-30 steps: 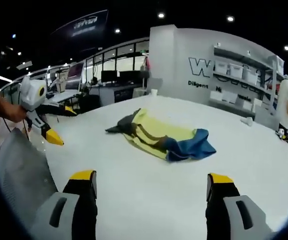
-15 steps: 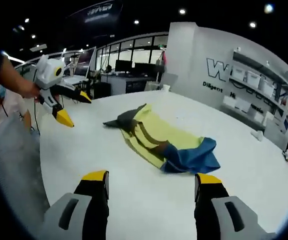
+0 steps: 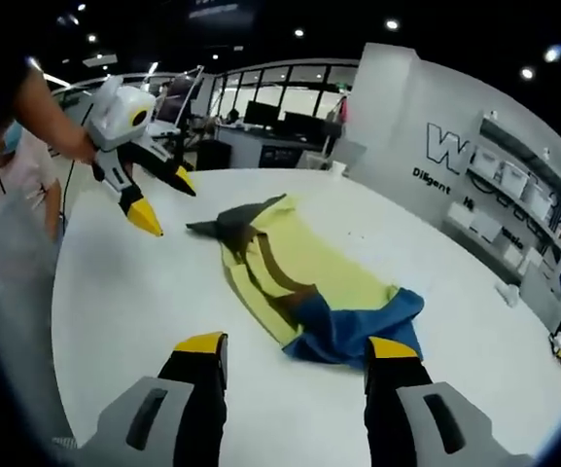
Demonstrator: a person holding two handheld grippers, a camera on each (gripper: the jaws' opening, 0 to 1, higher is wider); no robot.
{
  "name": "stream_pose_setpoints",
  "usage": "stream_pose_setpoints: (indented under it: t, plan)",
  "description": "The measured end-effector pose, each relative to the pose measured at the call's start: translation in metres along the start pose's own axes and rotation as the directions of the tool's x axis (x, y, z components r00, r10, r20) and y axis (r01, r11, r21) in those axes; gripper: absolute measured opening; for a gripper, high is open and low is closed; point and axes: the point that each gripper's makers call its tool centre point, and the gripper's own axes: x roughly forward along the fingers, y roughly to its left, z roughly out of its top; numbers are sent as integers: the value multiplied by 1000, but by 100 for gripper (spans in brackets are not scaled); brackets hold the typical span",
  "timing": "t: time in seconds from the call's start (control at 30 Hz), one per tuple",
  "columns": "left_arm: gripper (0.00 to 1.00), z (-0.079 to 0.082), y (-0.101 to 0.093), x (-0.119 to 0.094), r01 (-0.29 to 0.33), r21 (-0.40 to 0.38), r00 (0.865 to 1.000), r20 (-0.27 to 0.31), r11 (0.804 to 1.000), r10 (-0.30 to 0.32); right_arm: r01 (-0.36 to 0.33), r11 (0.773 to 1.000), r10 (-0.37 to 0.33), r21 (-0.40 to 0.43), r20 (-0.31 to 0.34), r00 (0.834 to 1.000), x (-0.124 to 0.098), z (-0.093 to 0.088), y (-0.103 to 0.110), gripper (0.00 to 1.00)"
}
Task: Fold the garment on the visible template until the final outline fits inside the template.
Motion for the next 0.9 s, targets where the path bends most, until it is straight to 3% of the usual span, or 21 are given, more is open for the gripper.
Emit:
stream_pose_setpoints:
  t: [0.23, 0.43, 0.53, 0.6, 0.7, 0.9]
  plan:
    - [51, -4, 9, 17, 14, 95, 999, -31, 995, -11, -31, 999, 31, 11, 4, 1000, 20, 0, -8, 47]
    - [47, -12, 23, 31, 14, 78, 998, -66, 997, -9, -47, 999, 49, 27, -51, 998, 32, -15, -18, 35]
    - [46, -9, 25, 36, 18, 51, 998, -64, 999, -14, -39, 996, 44, 81, -72, 996, 34, -22, -27, 29]
    - [45, -5, 26, 40, 10, 75, 998, -58, 997, -5, -25, 992, 35, 126, -78, 996, 36, -26, -33, 26]
    - [42, -14, 31, 45, -12, 58, 996, -91, 998, 17, -1, 976, 17, 218, -72, 997, 39, -29, -37, 19]
    - [38, -19, 35, 51, -12, 117, 993, -114, 993, 26, -25, 985, 41, 173, -88, 995, 51, -31, -31, 21]
